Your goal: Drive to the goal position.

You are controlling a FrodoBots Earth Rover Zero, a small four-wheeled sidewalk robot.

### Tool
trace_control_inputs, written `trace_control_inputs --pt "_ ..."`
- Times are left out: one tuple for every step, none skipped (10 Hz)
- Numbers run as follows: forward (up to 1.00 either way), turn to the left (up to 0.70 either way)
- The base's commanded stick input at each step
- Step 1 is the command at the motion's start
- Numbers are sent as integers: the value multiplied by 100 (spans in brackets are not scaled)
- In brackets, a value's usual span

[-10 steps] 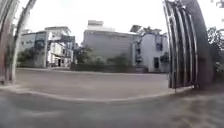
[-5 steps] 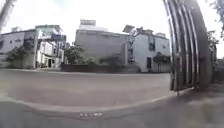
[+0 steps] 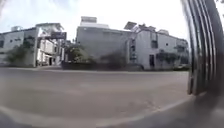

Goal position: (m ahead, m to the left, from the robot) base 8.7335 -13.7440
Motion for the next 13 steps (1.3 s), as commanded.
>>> trace_control_inputs --pt "100 -30" --pt "100 -34" --pt "100 -34" --pt "100 -34" --pt "100 -34" --pt "100 -34" --pt "100 -34" --pt "100 -34" --pt "100 -34" --pt "100 -34" --pt "100 -34" --pt "100 -34" --pt "100 -34"
